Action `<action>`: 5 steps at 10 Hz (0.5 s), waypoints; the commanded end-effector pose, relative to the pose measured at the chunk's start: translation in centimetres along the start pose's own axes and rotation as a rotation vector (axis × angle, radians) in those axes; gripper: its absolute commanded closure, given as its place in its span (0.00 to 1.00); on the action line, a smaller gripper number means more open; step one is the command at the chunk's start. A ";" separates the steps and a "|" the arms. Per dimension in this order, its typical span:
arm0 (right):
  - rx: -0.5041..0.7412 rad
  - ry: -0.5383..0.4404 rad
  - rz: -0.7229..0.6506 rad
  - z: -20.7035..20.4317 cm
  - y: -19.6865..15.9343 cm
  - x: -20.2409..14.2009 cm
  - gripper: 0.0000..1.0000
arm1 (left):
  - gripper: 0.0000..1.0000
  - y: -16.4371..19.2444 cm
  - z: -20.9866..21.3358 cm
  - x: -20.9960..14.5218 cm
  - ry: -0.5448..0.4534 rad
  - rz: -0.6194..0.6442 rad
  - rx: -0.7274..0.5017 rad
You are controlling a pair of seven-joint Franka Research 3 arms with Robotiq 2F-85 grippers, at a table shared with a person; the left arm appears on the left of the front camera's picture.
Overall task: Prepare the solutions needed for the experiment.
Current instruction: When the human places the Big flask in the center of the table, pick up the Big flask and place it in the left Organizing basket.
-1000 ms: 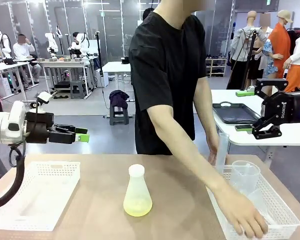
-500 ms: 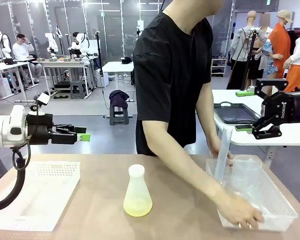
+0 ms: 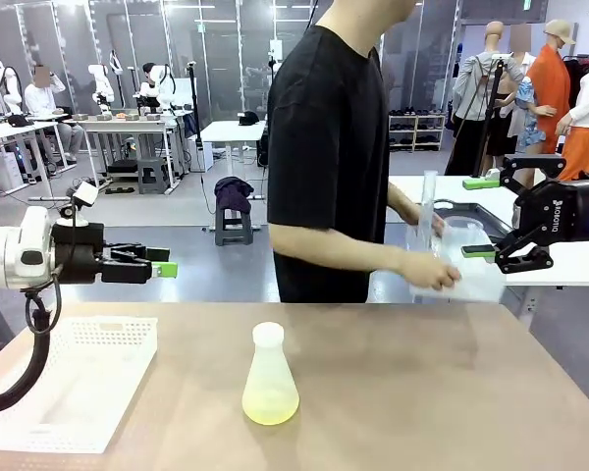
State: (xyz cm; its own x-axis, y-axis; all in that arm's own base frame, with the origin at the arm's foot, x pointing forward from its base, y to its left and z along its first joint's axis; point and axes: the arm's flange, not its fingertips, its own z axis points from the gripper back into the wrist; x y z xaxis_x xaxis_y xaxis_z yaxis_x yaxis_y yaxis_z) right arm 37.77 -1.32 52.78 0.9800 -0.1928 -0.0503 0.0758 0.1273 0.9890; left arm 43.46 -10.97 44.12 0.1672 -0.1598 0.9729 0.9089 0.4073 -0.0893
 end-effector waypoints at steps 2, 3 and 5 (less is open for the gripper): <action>0.005 0.000 0.002 0.0 0.1 -0.1 0.00 | 0.00 0.6 -3.0 -1.4 -0.034 -0.292 0.027; 0.005 0.000 0.002 0.0 0.1 -0.1 0.00 | 0.00 0.8 -3.4 -2.3 -0.010 -0.317 0.011; 0.005 0.000 0.002 0.0 0.1 -0.1 0.00 | 0.00 0.7 -3.4 -3.6 0.012 -0.317 -0.075</action>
State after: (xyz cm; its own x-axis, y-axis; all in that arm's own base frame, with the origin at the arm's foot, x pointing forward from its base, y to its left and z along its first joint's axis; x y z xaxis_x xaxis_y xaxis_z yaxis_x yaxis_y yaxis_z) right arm 37.77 -1.32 52.79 0.9800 -0.1927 -0.0501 0.0756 0.1274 0.9890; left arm 44.37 -13.09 40.48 -0.1201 -0.2805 0.9523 0.9321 0.2983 0.2053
